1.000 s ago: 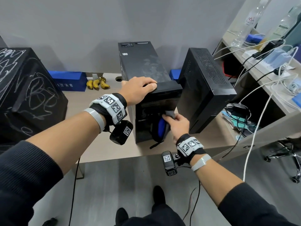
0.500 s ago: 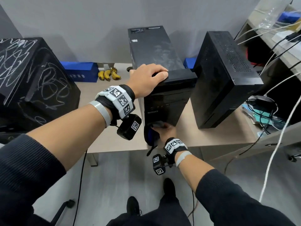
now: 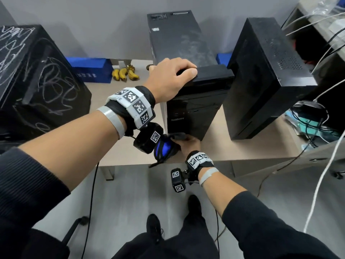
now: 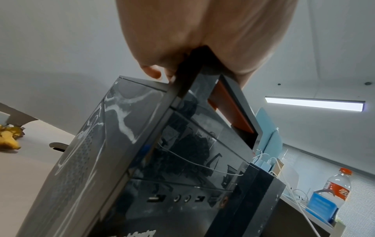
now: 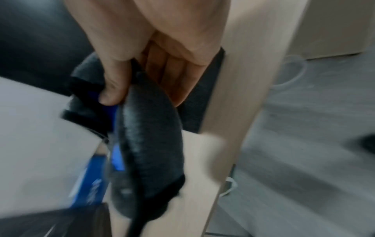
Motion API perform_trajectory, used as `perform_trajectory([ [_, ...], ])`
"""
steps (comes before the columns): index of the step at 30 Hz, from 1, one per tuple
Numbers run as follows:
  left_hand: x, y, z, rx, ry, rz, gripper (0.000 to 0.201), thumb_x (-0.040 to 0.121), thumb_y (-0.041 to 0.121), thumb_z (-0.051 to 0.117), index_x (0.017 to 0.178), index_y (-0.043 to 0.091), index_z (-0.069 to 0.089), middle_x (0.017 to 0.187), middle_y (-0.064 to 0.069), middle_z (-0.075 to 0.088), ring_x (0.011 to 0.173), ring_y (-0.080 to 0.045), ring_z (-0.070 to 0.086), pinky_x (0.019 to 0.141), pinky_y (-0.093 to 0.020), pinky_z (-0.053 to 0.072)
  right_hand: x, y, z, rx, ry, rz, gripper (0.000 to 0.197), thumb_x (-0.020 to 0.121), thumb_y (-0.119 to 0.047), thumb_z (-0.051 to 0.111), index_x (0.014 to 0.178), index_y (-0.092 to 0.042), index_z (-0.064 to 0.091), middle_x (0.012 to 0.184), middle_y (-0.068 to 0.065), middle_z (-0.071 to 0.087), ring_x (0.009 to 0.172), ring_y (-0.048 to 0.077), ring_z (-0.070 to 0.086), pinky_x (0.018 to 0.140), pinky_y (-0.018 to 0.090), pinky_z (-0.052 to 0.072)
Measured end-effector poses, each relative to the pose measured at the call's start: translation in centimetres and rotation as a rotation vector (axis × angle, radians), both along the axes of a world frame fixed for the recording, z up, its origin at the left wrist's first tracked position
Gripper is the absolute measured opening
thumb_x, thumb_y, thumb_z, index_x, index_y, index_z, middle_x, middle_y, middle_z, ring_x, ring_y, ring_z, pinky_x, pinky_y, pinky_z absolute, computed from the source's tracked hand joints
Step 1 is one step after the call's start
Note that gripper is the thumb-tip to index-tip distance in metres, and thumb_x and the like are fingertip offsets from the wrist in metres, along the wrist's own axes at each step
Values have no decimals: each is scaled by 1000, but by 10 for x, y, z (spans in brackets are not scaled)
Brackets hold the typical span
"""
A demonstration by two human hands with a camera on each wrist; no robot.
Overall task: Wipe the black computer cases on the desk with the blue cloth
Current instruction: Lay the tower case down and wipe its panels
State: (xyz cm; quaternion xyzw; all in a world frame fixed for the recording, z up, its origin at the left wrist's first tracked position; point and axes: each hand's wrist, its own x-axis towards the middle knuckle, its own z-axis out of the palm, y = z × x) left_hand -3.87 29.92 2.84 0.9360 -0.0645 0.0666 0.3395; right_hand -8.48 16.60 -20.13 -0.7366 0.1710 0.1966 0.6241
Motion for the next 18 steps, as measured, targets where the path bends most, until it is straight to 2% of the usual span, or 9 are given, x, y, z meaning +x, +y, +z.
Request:
perform_trajectory([
  [2, 0, 0, 0, 1, -17, 5, 41, 87, 64, 35, 105, 45, 67, 103, 23, 63, 109, -17, 58, 99, -55, 41, 4, -19, -14, -162, 77, 75, 26, 81, -24, 79, 102, -10, 74, 100, 2, 71, 93, 15, 64, 80, 21, 44],
  [4, -1, -1, 1, 2, -20, 3, 41, 87, 64, 35, 104, 45, 67, 102, 22, 64, 108, -18, 58, 98, -54, 41, 7, -28, -16, -236, 80, 120, 31, 84, -29, 76, 110, -13, 72, 110, 2, 71, 100, 16, 63, 79, 16, 41],
  [5, -1, -3, 2, 0, -17, -2, 41, 87, 63, 36, 103, 45, 68, 103, 20, 65, 108, -18, 58, 98, -54, 41, 9, -30, -14, -238, 57, 117, 30, 83, -29, 77, 108, -14, 73, 111, 3, 72, 98, 14, 63, 75, 11, 40],
  [7, -3, -4, 3, -9, -21, -2, 40, 87, 62, 36, 103, 44, 68, 103, 18, 64, 108, -18, 56, 99, -54, 40, 9, -28, -3, -96, -7, 8, 21, 77, -21, 82, 95, -13, 75, 98, 3, 74, 87, 13, 63, 66, 7, 43],
  [9, -4, -4, 5, -20, -22, 1, 40, 87, 61, 37, 104, 43, 69, 102, 17, 64, 108, -18, 54, 100, -54, 39, 9, -24, 12, 85, -76, -151, 19, 65, -19, 89, 77, -15, 74, 80, 0, 73, 77, 16, 65, 71, 19, 53],
  [11, -5, -4, 3, -37, -20, 1, 41, 87, 61, 37, 104, 42, 69, 101, 16, 64, 107, -18, 55, 100, -54, 40, 12, -22, 14, 125, -97, -207, 26, 57, -23, 92, 70, -14, 71, 72, 0, 72, 71, 18, 66, 73, 32, 55],
  [13, -6, -4, 3, -46, -21, 2, 40, 88, 60, 39, 105, 41, 70, 99, 18, 63, 107, -19, 56, 99, -54, 41, 17, -23, 4, -19, -82, -144, 25, 64, -25, 90, 76, -14, 71, 72, -3, 69, 68, 14, 64, 69, 26, 51],
  [15, -6, -3, 3, -48, -30, 2, 38, 91, 56, 41, 108, 38, 70, 99, 21, 61, 106, -18, 56, 100, -51, 41, 21, -30, -14, -227, -23, 38, 28, 71, -37, 84, 87, -17, 73, 81, -7, 72, 76, 10, 67, 69, 20, 49],
  [18, -6, -3, 3, -51, -62, -8, 37, 94, 51, 42, 109, 34, 71, 103, 16, 65, 104, -18, 57, 100, -44, 41, 25, -50, -33, -353, 112, 198, 39, 81, -42, 75, 111, -17, 73, 114, 3, 72, 105, 22, 66, 92, 30, 51],
])
